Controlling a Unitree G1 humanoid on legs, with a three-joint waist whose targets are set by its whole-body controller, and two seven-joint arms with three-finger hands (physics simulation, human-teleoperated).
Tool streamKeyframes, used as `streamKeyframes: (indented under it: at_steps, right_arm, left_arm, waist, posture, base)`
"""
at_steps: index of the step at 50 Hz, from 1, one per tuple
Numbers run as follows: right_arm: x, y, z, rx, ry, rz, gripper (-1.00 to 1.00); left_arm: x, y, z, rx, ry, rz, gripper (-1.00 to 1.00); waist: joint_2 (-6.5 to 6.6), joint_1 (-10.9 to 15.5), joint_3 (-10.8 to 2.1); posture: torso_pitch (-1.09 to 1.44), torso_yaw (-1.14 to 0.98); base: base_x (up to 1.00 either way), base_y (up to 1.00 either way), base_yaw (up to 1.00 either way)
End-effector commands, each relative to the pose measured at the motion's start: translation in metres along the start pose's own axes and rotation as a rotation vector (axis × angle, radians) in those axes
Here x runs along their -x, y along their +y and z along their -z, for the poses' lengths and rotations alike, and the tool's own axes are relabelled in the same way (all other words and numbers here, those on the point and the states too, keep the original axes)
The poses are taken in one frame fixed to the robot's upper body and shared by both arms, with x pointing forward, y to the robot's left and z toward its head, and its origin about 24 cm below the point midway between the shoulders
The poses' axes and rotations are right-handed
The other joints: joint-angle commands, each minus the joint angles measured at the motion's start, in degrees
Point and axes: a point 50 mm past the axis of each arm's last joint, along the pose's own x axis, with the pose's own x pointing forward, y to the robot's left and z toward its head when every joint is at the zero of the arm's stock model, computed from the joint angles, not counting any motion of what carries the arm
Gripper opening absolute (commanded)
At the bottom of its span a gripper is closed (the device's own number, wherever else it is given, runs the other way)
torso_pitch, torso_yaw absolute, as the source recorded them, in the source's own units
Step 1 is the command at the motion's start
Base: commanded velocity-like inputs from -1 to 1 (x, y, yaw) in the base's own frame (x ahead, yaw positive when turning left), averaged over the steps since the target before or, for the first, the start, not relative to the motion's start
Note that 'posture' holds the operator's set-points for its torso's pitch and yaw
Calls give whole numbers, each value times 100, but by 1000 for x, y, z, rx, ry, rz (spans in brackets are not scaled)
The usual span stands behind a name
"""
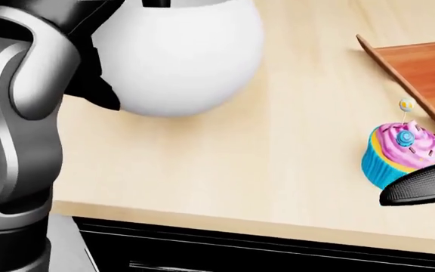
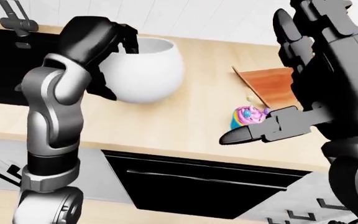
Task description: Pick up the bowl with cake and place it on the tray. Pick up the cupcake and place it on the tray.
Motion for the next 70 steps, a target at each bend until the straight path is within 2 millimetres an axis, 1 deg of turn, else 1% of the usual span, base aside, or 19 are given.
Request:
streamKeyframes:
  at_steps: [1,5,6,9,13,17,21,25,28,31,36,40,43,47,50,53,57,59,70]
  right_arm:
    - [0,-8,-15,78,-28,-16,100]
    - [-3,-14,-24,171,1,-51,100]
    - [-4,-16,-27,172,-2,-50,100]
    - [-9,-19,-33,259,10,-59,100]
    - [-18,-19,-35,344,22,-70,100]
    - [-30,-18,-30,469,34,-63,100]
    - [-39,-16,-25,557,48,-66,100]
    - [-45,-12,-17,628,98,-116,100]
    - [-51,-8,-15,689,113,-161,100]
    - [-55,-10,-19,722,116,-169,100]
    - [-60,-4,-23,805,147,-221,100]
    - [-59,2,-18,811,175,-274,100]
    - [-59,6,-10,822,191,-296,100]
    - [-61,11,-4,833,196,-301,100]
    - [-62,14,2,838,203,-308,100]
    - [-63,18,14,858,219,-322,100]
    - [-66,24,19,862,222,-326,100]
    - [-67,28,26,869,228,-336,100]
    - [-73,36,50,890,257,-359,100]
  left_arm:
    - [3,25,-4,-8,-21,-121,-100]
    - [5,27,-4,-7,-21,-129,-100]
    - [5,27,-4,-6,-22,-129,-100]
    - [6,30,-5,-7,-24,-133,-100]
    - [6,32,-5,-7,-25,-139,-100]
    - [7,36,-6,-10,-25,-146,-100]
    - [6,35,-5,-7,-25,-146,-100]
    - [6,36,-6,18,-30,-148,-100]
    - [5,35,-5,13,-28,-147,-100]
    - [5,36,-4,13,-29,-152,-100]
    - [5,37,-6,13,-33,-153,-100]
    - [5,38,-5,12,-30,-154,-100]
    - [6,37,-5,15,-31,-151,-100]
    - [6,40,-7,13,-34,-155,-100]
    - [6,36,-6,14,-30,-145,-100]
    - [6,35,-7,15,-32,-143,-100]
    - [8,33,-6,14,-30,-138,-100]
    - [8,35,-6,15,-28,-140,-100]
    - [8,33,-4,15,-23,-141,-100]
  waist:
    - [-30,-1,-161]
    - [-55,22,-103]
    - [-67,22,-94]
    - [-91,31,-81]
    - [-107,43,-64]
    - [-107,48,-65]
    - [-101,46,-86]
    - [-70,50,-103]
    - [-38,42,-115]
    - [14,20,-128]
    - [108,-4,-137]
    - [162,-26,-143]
    - [190,-40,-158]
    - [217,-56,-179]
    - [236,-67,-183]
    - [243,-74,-181]
    - [243,-91,-192]
    - [253,-101,-193]
    - [274,-132,-193]
  posture:
    - [0,0]
    - [0,0]
    - [0,0]
    - [0,0]
    - [0,0]
    - [0,0]
    - [0,0]
    - [0,0]
    - [0,0]
    - [0,0]
    - [0,0]
    - [0,0]
    - [0,0]
    - [0,0]
    - [0,0]
    - [0,0]
    - [0,0]
    - [0,0]
    - [0,0]
  base:
    - [0,0,0]
    - [0,0,0]
    - [0,0,0]
    - [0,0,0]
    - [0,0,0]
    - [0,0,0]
    - [0,0,0]
    - [0,0,0]
    - [0,0,0]
    - [0,0,0]
    - [0,0,0]
    - [0,0,0]
    - [0,0,0]
    - [0,0,0]
    - [0,0,0]
    - [0,0,0]
    - [0,0,0]
    - [0,0,0]
    - [0,0,0]
